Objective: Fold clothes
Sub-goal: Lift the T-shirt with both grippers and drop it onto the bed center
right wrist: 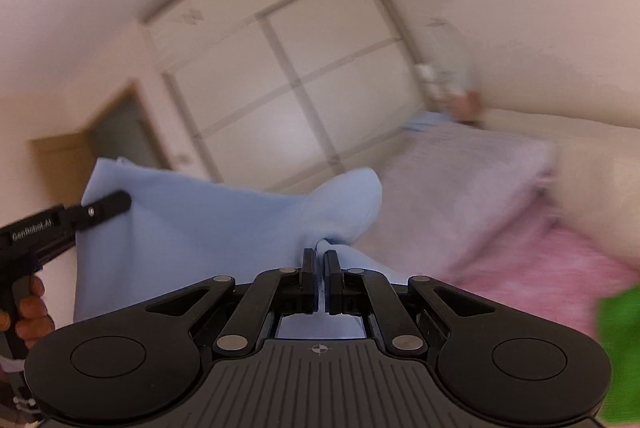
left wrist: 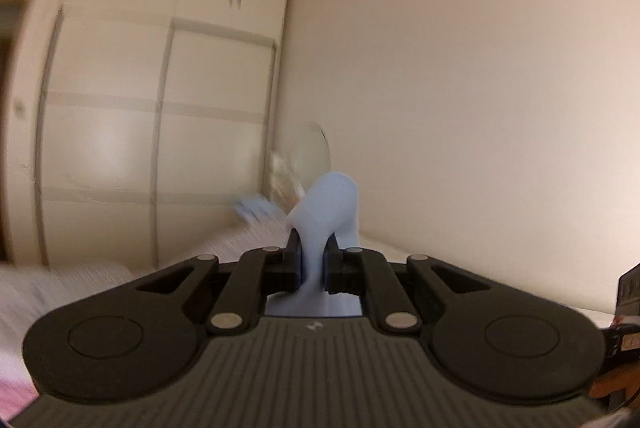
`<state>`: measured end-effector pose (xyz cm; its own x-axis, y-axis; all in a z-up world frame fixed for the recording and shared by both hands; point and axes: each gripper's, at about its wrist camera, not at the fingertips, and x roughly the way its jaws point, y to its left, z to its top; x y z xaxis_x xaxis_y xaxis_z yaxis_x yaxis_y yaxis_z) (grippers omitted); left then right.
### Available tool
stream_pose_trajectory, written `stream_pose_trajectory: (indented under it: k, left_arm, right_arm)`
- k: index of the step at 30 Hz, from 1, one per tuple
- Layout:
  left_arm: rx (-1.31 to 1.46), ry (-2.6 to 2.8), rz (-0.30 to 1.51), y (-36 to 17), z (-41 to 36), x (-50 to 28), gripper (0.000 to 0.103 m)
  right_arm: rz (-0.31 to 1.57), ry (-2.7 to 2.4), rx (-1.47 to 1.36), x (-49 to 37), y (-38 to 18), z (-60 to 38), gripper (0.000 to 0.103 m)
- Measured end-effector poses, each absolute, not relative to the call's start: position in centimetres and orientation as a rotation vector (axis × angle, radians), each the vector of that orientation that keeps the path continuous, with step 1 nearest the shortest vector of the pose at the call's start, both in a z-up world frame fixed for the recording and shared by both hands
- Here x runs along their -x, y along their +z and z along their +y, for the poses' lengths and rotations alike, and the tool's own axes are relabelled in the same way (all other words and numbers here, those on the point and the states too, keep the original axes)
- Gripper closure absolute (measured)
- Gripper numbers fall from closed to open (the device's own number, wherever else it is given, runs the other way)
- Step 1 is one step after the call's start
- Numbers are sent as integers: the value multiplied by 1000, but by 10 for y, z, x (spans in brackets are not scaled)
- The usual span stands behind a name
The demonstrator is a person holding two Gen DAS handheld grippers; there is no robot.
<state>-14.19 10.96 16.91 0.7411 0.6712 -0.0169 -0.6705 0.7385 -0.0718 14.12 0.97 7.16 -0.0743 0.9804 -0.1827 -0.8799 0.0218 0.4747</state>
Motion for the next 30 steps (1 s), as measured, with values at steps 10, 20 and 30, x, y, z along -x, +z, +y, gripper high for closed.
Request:
stream_pose_trajectory:
  k: [10,20,30]
  left_arm:
    - [271,1135,332,128,94,293,60]
    - [546,1340,693,8,42,371,63]
    - [592,1313,832,-35,-52,365,62]
  right_arm:
    - [807,1565,-23,-1,71,92,62]
    - [912,1605,441,85,-13,60,59]
    - [977,1592,689,144,-69,-54,59]
